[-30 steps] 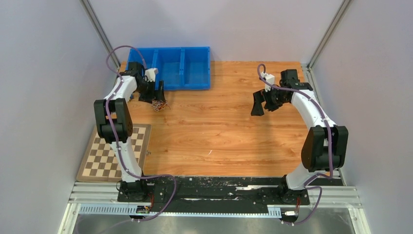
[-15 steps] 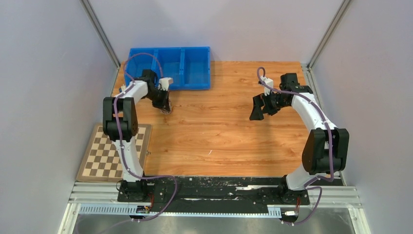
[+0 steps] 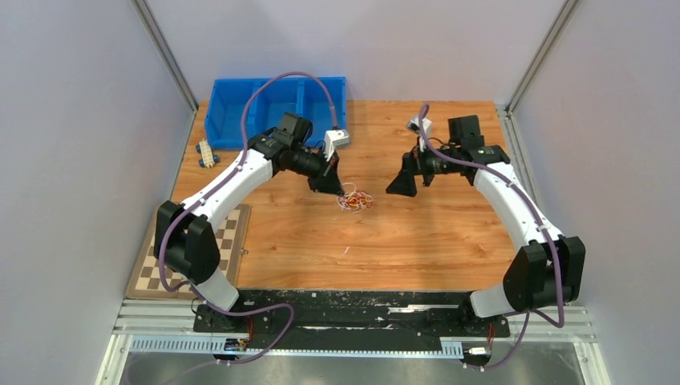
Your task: Untangle the cables
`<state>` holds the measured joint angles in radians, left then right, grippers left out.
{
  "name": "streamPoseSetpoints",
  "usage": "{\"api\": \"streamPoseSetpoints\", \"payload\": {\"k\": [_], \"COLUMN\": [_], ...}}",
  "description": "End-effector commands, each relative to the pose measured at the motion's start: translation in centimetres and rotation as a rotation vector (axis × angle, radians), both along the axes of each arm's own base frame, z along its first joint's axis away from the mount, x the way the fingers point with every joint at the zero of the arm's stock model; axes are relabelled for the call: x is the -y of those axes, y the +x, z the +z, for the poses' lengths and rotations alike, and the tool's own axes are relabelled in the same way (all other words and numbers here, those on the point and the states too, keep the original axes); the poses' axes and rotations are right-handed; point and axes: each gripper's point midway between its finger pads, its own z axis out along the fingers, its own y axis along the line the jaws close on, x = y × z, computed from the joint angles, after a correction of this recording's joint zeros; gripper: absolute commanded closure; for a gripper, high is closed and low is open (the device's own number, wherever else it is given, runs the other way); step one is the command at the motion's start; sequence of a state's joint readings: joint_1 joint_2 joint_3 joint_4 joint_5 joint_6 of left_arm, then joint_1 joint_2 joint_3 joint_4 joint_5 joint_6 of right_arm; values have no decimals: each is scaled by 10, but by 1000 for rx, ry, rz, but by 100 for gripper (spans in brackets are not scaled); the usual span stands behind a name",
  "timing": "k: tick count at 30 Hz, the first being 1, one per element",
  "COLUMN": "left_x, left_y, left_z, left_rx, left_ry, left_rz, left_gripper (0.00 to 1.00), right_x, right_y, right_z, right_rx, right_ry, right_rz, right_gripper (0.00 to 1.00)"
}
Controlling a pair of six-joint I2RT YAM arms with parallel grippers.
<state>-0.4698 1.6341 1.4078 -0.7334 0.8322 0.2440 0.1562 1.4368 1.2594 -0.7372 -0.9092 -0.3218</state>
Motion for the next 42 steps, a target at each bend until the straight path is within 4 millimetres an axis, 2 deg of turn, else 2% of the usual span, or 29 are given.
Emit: {"api": "streamPoseSetpoints", "payload": {"k": [1, 4, 6, 9, 13, 17, 23, 26, 29, 31, 32, 36, 41, 42], "left_x": [31, 42, 46, 49, 50, 50, 54, 54, 53, 50, 47, 29, 8, 3], "left_y": [-17, -22, -23, -25, -31, -31, -31, -31, -34, -33, -33, -21, -19, -18], "left_z": [46, 61, 74, 91, 105, 112, 139, 152, 158, 162, 166, 193, 241, 244], "left_rx": [14, 19, 29, 44, 47, 50, 62, 79, 80, 88, 92, 140, 284, 294], "left_ry": [-147, -188, -226, -273, -309, -320, -380, -406, -413, -413, -414, -434, -453, -445], "left_rz": [-110, -126, -137, -154, -168, -158, -149, -147, -142, -132, -124, -55, -7, 6], "left_gripper": [100, 100, 100, 100, 100, 100, 100, 100, 100, 100, 100, 100, 100, 100], "right_x": [-51, -69, -76, -79, -87, -96, -100, -102, -102, -99, -96, -72, -24, -13], "right_y": [-29, -43, -46, -37, -20, -12, -25, -27, -25, -22, -22, -17, -14, -14], "right_z": [45, 43, 26, 11, 18, 28, 4, 6, 10, 6, 2, -31, -89, -99], "right_rx": [94, 119, 127, 139, 184, 213, 186, 191, 211, 221, 219, 195, 92, 65], "right_ry": [130, 119, 79, 65, 101, 142, 123, 139, 138, 117, 97, -3, -137, -160], "right_rz": [188, 263, 285, 261, 214, 207, 235, 234, 233, 216, 198, 113, 3, -18], "right_gripper": [0, 0, 0, 0, 1, 16, 36, 46, 75, 97, 100, 100, 100, 100]}}
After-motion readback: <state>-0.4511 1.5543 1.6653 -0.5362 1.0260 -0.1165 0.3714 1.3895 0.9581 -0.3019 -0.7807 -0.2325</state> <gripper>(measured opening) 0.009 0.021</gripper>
